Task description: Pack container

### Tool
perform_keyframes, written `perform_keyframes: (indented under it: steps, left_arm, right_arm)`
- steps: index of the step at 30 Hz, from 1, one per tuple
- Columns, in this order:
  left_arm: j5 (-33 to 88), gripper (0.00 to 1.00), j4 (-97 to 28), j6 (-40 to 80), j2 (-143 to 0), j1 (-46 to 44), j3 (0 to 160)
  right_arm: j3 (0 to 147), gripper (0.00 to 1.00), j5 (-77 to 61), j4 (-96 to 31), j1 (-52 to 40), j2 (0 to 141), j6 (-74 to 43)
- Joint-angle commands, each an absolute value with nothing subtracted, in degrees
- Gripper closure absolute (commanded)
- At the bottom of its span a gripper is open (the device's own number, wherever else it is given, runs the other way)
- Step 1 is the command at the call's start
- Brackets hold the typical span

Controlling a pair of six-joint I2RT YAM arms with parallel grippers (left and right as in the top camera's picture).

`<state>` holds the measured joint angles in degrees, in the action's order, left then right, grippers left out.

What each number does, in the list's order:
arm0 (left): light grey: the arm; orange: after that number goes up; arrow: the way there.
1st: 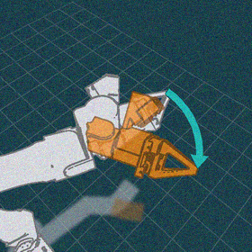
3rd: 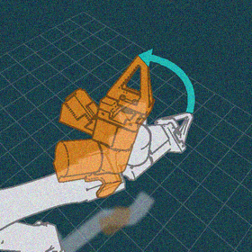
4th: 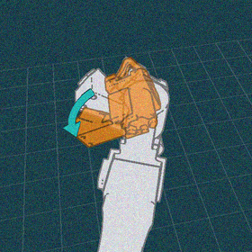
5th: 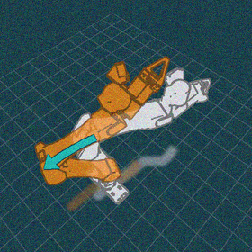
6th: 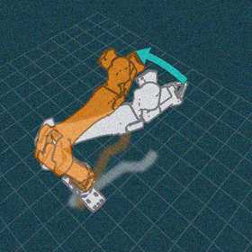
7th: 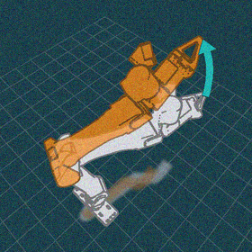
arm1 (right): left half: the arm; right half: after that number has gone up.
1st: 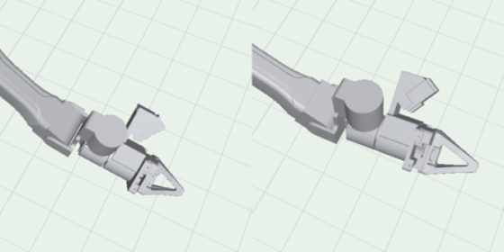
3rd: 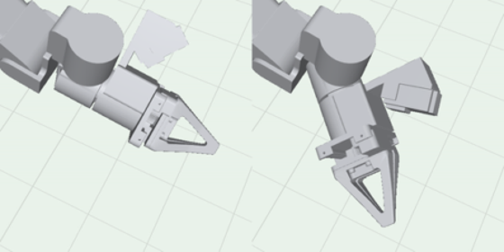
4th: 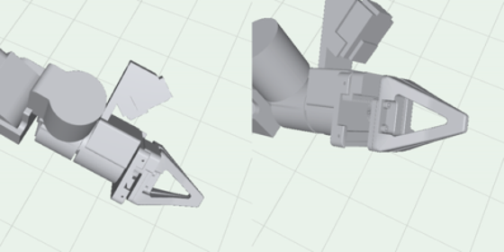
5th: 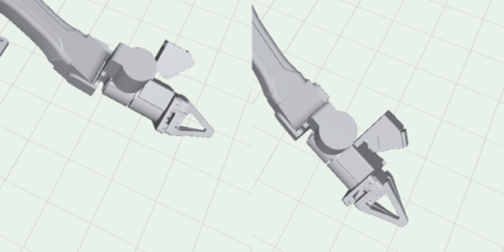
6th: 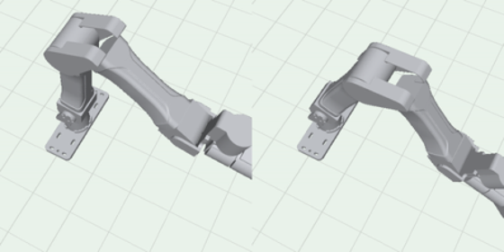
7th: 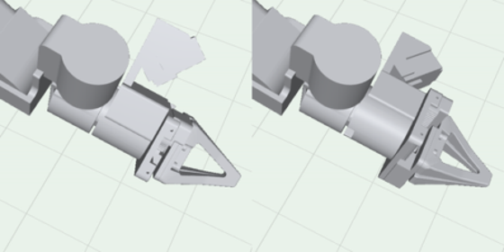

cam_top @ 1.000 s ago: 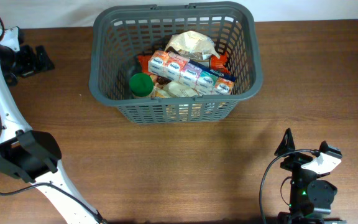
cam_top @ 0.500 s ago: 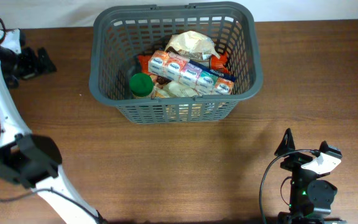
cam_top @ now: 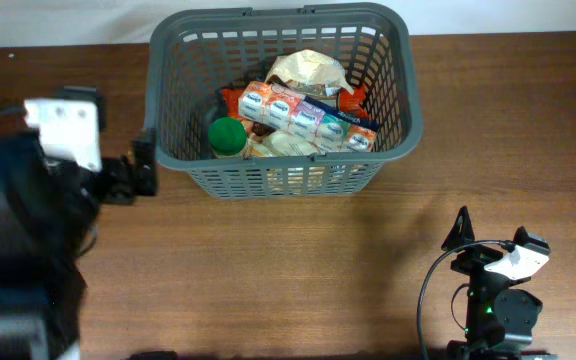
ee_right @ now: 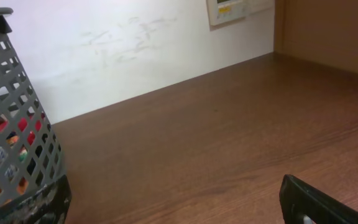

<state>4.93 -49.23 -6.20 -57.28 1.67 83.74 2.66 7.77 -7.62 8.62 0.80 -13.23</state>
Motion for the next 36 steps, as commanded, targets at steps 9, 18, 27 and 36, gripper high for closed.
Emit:
perform_keyframes:
  steps: [9,18,27,36]
  left_arm:
    - [3.4,0.01,-13.37,-6.46,-22.26,-2.55,30.28]
    - [3.38,0.01,-6.61,-6.48,-8.1,-4.58,9.52]
    - [3.42,0.01,-8.64,-6.46,-0.84,-4.58,2.92]
    - [3.18,0.01,-9.23,-6.48,-0.27,-4.58,2.72]
  right_arm:
    - [1.93,0.01,7.49,-7.44,8.21,0.19,-12.95]
    - [1.93,0.01,7.46,-7.44,8.21,0.19,-12.95]
    - [1.93,0.01,7.46,-7.44,8.21,0.19,-12.95]
    - [1.93,0.01,7.46,-7.44,8.21,0.19,-12.95]
